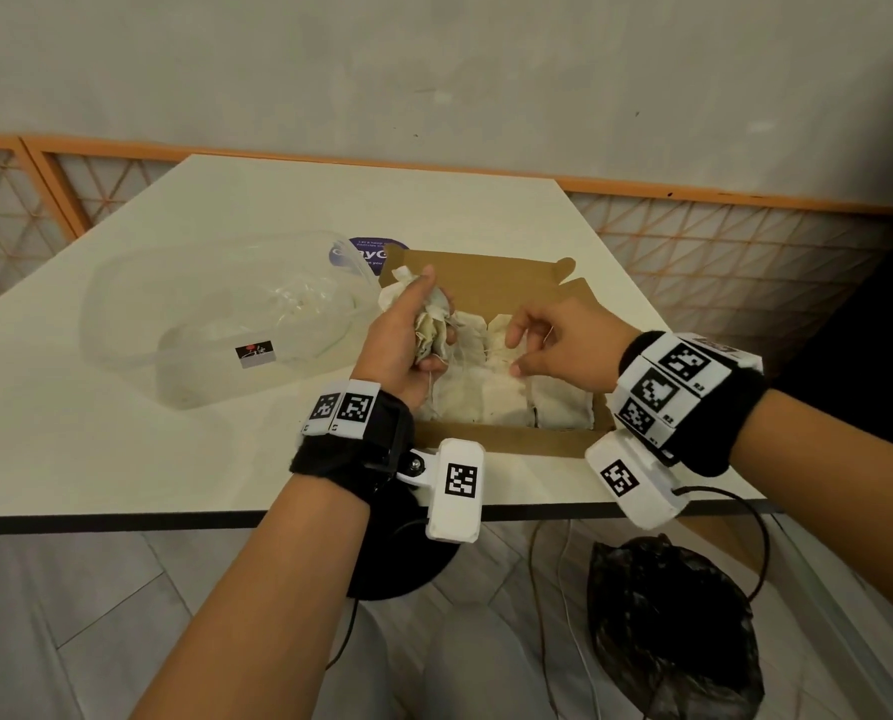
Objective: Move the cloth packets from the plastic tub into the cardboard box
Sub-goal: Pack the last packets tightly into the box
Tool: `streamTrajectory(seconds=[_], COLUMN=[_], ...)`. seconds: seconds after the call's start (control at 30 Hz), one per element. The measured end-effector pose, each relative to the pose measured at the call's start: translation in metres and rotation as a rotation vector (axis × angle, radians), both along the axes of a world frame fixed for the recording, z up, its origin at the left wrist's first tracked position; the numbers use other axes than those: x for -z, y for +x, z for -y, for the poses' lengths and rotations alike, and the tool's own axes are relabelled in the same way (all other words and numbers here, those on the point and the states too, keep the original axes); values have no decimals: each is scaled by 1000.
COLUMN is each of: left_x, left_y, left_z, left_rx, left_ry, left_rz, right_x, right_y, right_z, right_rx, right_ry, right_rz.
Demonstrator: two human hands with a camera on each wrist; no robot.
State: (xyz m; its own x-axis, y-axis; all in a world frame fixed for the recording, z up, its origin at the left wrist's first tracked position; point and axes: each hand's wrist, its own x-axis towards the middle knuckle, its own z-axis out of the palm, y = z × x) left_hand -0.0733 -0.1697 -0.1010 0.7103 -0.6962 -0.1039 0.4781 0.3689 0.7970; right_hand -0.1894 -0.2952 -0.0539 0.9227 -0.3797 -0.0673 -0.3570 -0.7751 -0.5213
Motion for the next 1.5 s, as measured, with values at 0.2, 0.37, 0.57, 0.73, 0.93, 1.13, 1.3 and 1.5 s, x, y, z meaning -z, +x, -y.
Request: streamTrajectory(seconds=[0.2, 0.37, 0.57, 0.73, 0.93, 1.13, 1.3, 1.5], left_x=[-5, -4, -2, -1, -3, -2, -5, -3], left_y=[-1, -5, -14, -10, -12, -15, -16, -14], left_z=[-2, 1, 3, 1, 0, 0, -1, 0], left_rx=[95, 120, 114, 83, 159, 174, 119, 132], left_ry=[-30, 34, 171, 110, 124, 137, 99, 101], left_rz=[-61, -51, 214, 164, 226, 215, 199, 200], right_x=[12, -12, -16, -16, 6, 35, 38, 44], right_y=[-13, -1, 26, 18, -1, -4, -6, -4], right_z=[-12, -16, -20, -14, -6, -20, -25, -26], right_rx=[-188, 44, 141, 225, 239, 236, 266, 255], right_ry=[-102, 154, 276, 691, 1088, 1146, 1062, 882], right_rz=[-212, 284, 212, 420, 679, 756, 782, 711])
